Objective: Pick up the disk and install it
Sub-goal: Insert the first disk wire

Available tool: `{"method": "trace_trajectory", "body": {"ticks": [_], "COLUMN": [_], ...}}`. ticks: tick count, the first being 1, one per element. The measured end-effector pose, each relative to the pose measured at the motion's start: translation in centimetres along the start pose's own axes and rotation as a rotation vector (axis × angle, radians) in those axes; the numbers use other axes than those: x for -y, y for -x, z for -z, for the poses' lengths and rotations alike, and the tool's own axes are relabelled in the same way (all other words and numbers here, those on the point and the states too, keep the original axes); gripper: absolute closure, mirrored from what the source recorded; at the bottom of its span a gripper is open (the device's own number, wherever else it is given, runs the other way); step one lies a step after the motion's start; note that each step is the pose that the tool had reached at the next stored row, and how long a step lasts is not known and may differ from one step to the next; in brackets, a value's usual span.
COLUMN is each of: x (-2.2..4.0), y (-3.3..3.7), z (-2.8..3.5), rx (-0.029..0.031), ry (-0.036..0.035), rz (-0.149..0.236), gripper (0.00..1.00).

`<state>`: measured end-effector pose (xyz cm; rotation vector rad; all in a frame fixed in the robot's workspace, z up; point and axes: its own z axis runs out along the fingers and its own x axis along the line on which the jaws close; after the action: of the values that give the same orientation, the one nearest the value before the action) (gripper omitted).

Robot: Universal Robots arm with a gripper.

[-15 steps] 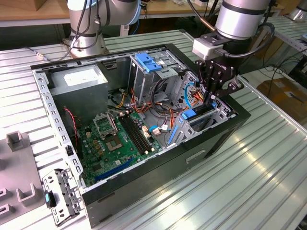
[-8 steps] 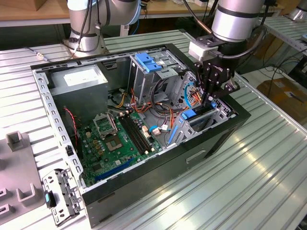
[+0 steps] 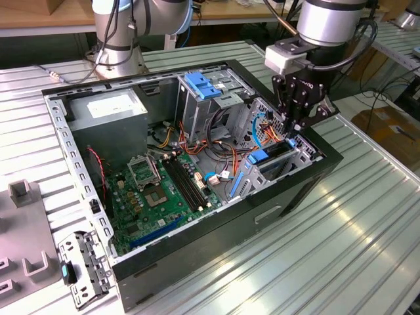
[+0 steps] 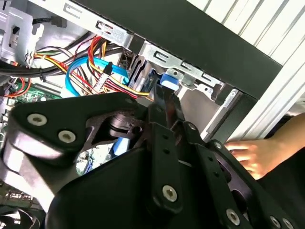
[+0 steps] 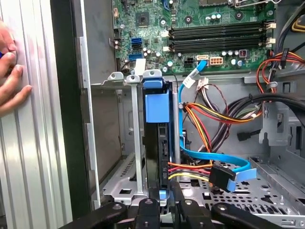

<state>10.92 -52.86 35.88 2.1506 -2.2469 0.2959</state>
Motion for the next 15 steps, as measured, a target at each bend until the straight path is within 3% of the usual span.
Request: {"method": "trace_trajectory", "body": {"ticks": [3,7,12,15], "x": [-0.02,-0.23,-0.28,-0.33], "y": [0.01,0.02,0.02,0.02], "z": [-0.08,-0.23,-0.26,-0.28], "rx": [-0.0054,-0.0117,-0.0109,-0.0050], "ry": [0.0004,0.0003,-0.0009,-0.0017], "rz": [0.001,0.005,0.011,0.013], "gripper": [0.89,0.89,0.89,0.89]}}
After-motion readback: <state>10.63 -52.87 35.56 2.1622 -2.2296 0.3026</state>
